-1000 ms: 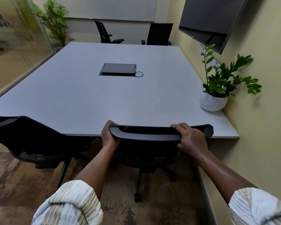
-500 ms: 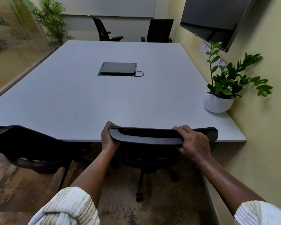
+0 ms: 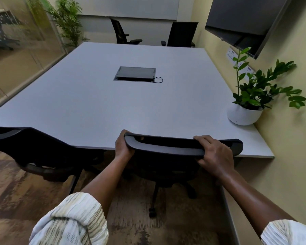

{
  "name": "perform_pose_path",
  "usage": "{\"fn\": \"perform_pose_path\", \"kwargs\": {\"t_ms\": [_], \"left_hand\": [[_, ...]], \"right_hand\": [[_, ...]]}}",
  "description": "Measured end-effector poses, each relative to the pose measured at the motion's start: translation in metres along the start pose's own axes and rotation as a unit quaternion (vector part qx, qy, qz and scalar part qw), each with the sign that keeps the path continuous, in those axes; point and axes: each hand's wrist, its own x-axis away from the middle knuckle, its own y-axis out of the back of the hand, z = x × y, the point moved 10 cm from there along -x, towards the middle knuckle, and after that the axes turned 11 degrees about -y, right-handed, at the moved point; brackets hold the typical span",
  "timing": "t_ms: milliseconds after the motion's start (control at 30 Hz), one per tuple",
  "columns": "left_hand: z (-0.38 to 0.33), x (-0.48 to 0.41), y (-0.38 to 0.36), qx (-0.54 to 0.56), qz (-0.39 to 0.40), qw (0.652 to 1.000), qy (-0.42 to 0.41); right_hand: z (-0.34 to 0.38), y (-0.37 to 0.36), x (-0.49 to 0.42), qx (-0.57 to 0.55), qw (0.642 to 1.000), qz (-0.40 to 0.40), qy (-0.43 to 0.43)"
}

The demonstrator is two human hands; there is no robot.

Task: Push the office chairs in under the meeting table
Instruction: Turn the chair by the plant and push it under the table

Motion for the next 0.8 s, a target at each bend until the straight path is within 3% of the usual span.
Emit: {"fn": "perform_pose_path", "kwargs": {"t_ms": [133, 367, 600, 800], "left_hand": [[0.000, 0.023, 0.005, -0.039, 0.049, 0.998, 0.012], [-0.017, 0.039, 0.027, -0.105, 0.062, 0.993, 0.006], [-0.022, 0.061, 0.078, -0.136, 0.034, 0.990, -0.014], [-0.011, 0.085, 0.169, -0.140, -0.029, 0.990, -0.010]], "right_hand": [[-0.001, -0.007, 0.003, 0.008, 0.999, 0.037, -0.008], [0.028, 0.001, 0.009, 0.015, 0.999, -0.010, 0.047], [0.135, -0.002, 0.010, -0.099, 0.988, -0.009, 0.119], [0.247, -0.021, 0.028, -0.156, 0.971, 0.031, 0.180]]}}
